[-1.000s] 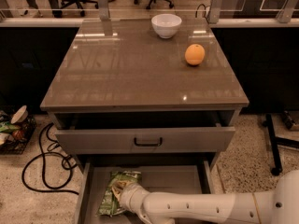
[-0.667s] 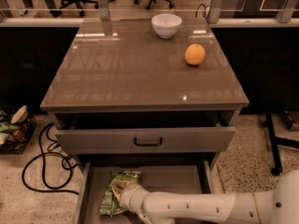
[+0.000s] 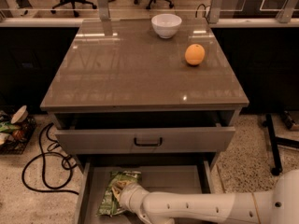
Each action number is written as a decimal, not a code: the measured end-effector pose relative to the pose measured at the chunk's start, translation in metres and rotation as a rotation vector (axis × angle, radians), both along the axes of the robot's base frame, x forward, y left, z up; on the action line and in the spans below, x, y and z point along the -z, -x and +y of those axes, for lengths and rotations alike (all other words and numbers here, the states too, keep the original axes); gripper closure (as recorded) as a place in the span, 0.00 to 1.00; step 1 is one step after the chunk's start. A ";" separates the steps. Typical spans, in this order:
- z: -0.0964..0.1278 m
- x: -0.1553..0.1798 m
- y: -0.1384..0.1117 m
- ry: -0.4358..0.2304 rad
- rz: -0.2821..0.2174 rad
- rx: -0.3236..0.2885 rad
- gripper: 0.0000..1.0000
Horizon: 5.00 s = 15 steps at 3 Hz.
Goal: Pick green jalapeno chip bag from middle drawer and place on counter
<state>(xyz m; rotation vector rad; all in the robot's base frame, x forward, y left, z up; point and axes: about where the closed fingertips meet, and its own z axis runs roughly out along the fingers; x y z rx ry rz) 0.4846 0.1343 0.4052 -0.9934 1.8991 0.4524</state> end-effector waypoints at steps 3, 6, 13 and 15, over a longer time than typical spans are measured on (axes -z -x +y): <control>0.001 0.000 0.000 -0.001 0.000 -0.002 0.00; -0.008 0.022 0.011 0.061 0.098 0.009 0.18; 0.002 -0.018 0.027 0.176 0.021 -0.011 1.00; -0.013 -0.082 0.035 0.377 -0.088 -0.041 1.00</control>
Offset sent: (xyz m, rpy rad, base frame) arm 0.0000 0.0007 0.0000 0.0006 0.0002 0.0008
